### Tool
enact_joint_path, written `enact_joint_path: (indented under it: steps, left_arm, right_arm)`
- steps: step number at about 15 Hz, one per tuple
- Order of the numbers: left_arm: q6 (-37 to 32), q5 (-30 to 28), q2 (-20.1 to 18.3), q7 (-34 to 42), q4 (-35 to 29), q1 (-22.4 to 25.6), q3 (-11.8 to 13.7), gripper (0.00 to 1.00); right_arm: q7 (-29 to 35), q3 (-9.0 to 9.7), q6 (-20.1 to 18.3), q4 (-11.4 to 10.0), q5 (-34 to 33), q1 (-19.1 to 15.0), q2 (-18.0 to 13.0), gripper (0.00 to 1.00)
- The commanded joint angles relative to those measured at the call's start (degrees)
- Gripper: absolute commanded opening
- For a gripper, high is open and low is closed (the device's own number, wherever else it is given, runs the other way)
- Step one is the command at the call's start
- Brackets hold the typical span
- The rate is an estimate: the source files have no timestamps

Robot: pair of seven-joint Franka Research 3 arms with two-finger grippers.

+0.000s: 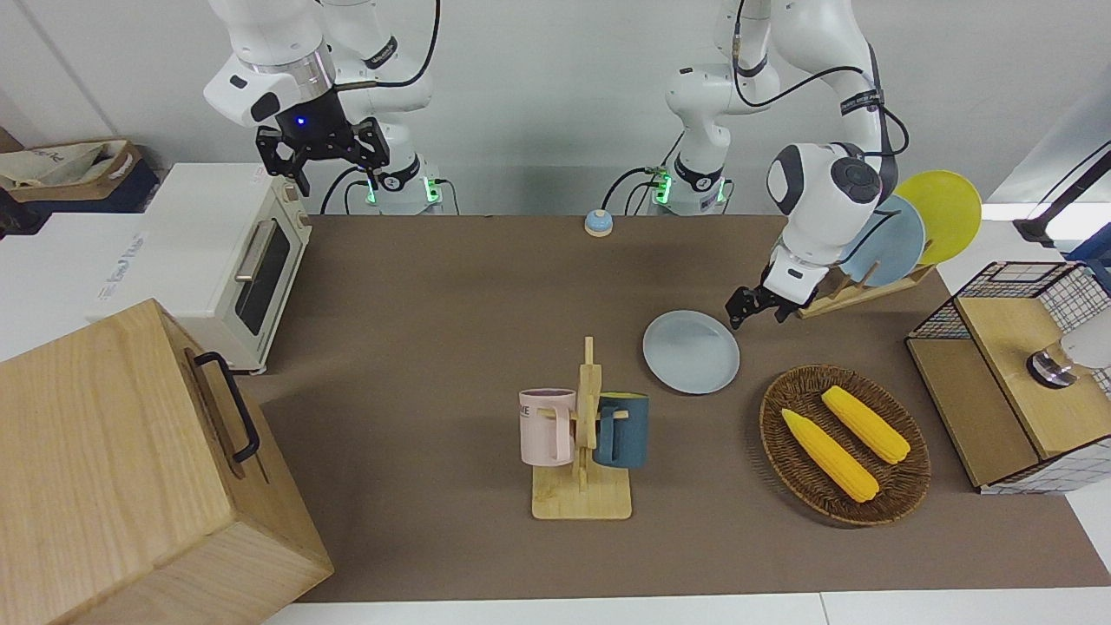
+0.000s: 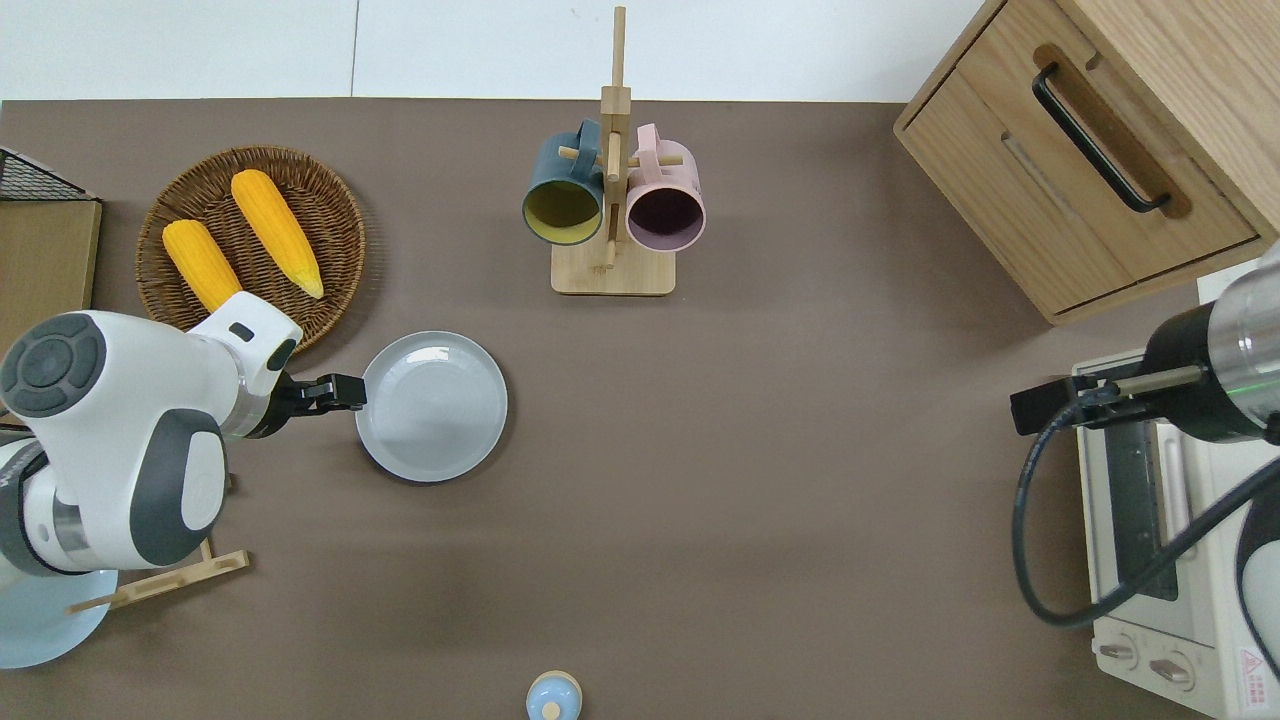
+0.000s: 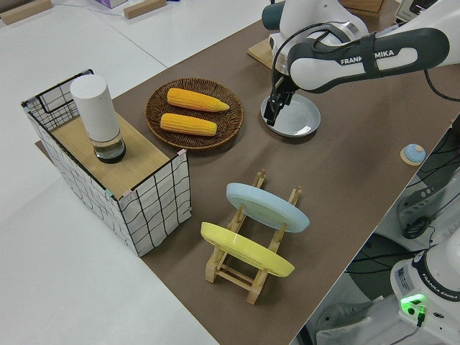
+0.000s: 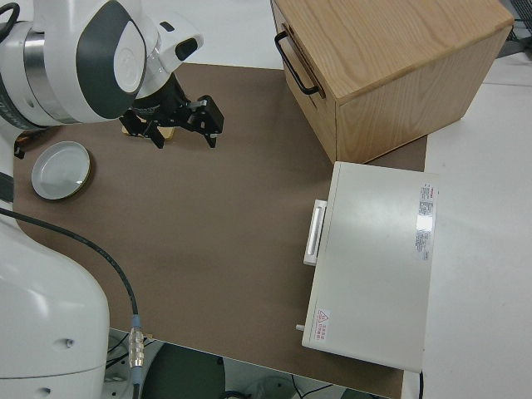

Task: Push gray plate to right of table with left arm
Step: 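Lower the left gripper against the gray plate's edge nearest the robot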

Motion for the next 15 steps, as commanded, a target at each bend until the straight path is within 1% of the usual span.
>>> enact_joint_path:
  steps: [1,4,8,12,15]
  left_arm:
    - [6.9,-0.6,-0.1,-0.7,-5.1,-0.6,0.4,0.99]
    - [9.5,-0.6,1.0,-0.7,-6.5,-1.2,0.4,0.99]
    - [14.6,-0.6,2.7,-0.7,-8.7,-1.3,0.4,0.99]
    - [17.0,-0.6,4.3,-0.6,-9.4,-1.7,0.4,0.99]
    - [17.8,-0.6,4.3,-0.8,-9.7,-2.2,0.4,0.99]
  right_arm:
    - [0.1,0.77,-0.8,0.5,0.6,-1.2,-0.2,0.983]
    - [0.1,0.86,-0.8,0.5,0.6,-1.2,-0.2,0.983]
    - [0.1,0.77,-0.8,0.5,0.6,-1.2,-0.2,0.983]
    - [0.1,0.86,-0.9,0.5,0.6,-1.2,-0.2,0.983]
    - [0.1,0.77,-0.8,0.5,0.6,-1.2,-0.2,0.983]
